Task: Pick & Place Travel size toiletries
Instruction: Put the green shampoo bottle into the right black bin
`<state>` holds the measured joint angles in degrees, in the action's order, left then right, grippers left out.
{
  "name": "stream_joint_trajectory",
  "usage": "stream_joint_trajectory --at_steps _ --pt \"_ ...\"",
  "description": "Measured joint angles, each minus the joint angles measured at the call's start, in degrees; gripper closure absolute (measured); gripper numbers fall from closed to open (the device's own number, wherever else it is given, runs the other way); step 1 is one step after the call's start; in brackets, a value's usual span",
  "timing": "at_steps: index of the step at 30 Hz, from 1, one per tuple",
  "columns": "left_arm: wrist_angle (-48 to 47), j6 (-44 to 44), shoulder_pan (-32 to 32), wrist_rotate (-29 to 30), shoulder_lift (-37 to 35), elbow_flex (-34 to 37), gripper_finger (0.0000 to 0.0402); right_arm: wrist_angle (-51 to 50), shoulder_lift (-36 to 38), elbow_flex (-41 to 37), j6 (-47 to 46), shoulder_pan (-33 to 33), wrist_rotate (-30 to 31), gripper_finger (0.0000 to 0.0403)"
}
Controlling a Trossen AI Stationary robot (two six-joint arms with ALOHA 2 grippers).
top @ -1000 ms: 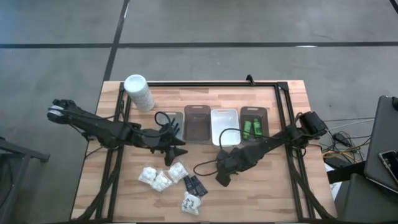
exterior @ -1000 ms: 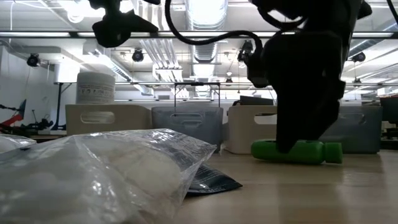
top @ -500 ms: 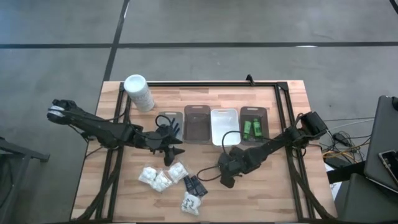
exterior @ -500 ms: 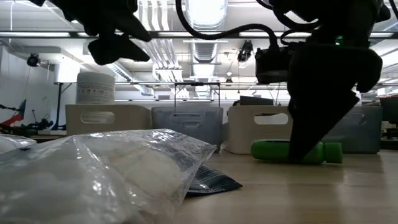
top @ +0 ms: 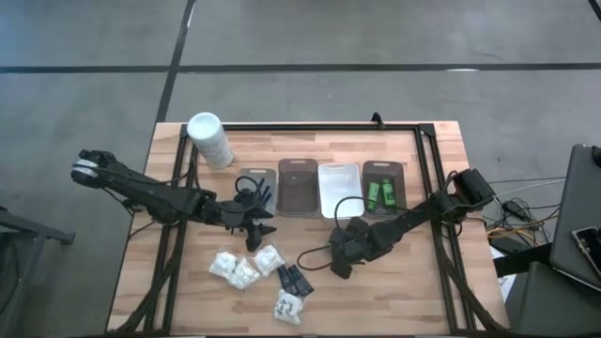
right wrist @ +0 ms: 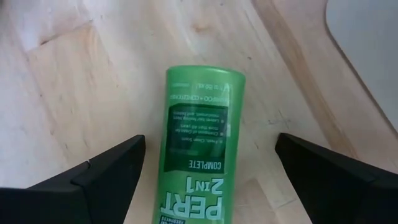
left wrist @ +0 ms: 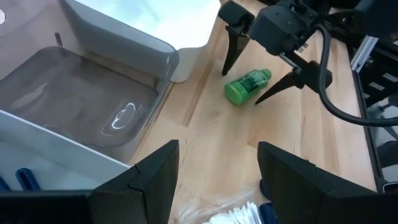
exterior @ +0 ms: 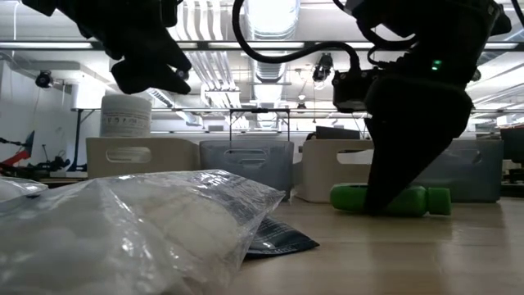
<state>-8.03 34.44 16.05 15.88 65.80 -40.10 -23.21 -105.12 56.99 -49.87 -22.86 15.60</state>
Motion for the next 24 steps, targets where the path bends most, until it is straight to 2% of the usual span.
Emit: stream_joint_trajectory --at_steps 10,19,24 --pt "-0.07 3.25 0.04 -7.35 -0.04 0.0 0.0179 -0.21 -0.02 -0.4 0.98 -1.28 0.3 0.011" --pt "-0.04 7.26 0.07 -7.5 -0.04 0.0 0.0179 -0.82 0.4 -0.46 -3.85 -1.37 -1.87 0.0174" --pt "0.06 9.23 0.09 -7.5 -0.04 -0.02 0.0179 -1.52 1.11 1.9 -8.25 -1.84 -6.15 0.0219"
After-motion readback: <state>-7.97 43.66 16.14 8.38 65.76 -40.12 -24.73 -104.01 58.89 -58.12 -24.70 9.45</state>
